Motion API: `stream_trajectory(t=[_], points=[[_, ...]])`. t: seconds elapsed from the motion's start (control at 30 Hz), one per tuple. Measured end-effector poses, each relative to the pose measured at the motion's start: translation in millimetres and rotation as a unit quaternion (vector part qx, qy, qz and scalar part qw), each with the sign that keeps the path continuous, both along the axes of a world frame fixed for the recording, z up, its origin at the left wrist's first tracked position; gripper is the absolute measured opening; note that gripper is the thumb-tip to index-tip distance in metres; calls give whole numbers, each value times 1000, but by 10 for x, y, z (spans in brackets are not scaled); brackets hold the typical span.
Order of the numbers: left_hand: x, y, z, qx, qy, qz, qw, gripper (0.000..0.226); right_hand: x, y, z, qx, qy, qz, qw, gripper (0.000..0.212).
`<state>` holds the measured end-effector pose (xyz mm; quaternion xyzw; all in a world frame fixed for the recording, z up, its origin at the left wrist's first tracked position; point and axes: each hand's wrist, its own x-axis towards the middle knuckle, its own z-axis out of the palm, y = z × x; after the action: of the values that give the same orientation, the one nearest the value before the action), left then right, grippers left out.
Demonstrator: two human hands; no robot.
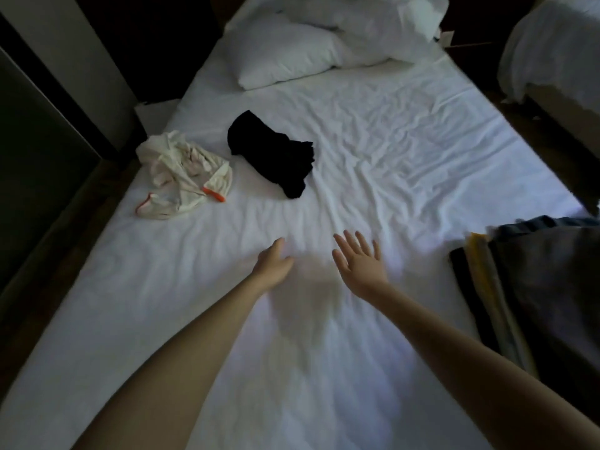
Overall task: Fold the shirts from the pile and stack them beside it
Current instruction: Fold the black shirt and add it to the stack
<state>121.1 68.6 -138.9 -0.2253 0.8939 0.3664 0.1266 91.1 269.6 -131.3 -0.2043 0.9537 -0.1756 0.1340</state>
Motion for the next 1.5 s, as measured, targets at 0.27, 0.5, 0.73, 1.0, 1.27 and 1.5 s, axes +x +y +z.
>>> stream_trajectory(t=[0.27, 0.5, 0.73, 1.0, 1.27, 1.5], points=[[-1066, -72, -332, -114, 109, 136, 978, 62, 111, -26, -711, 20, 73, -7, 997, 66], [-1762, 92, -467, -133, 132, 273, 944, 50, 93, -9, -909, 4, 175, -21, 984, 58], [-1402, 124, -516, -151, 271, 188, 932, 30, 124, -30, -872, 2, 182, -29, 983, 58], [-13, 383, -399, 49, 194, 144, 969, 26, 196, 32, -637, 4, 92, -18, 996, 79], [1021, 350, -146, 387, 158, 339, 843, 17, 878, 152, -334, -47, -55, -44, 996, 64], [1643, 567, 298, 255, 102, 96, 957, 28, 1086, -44, 402, -54, -19, 204, 977, 73]])
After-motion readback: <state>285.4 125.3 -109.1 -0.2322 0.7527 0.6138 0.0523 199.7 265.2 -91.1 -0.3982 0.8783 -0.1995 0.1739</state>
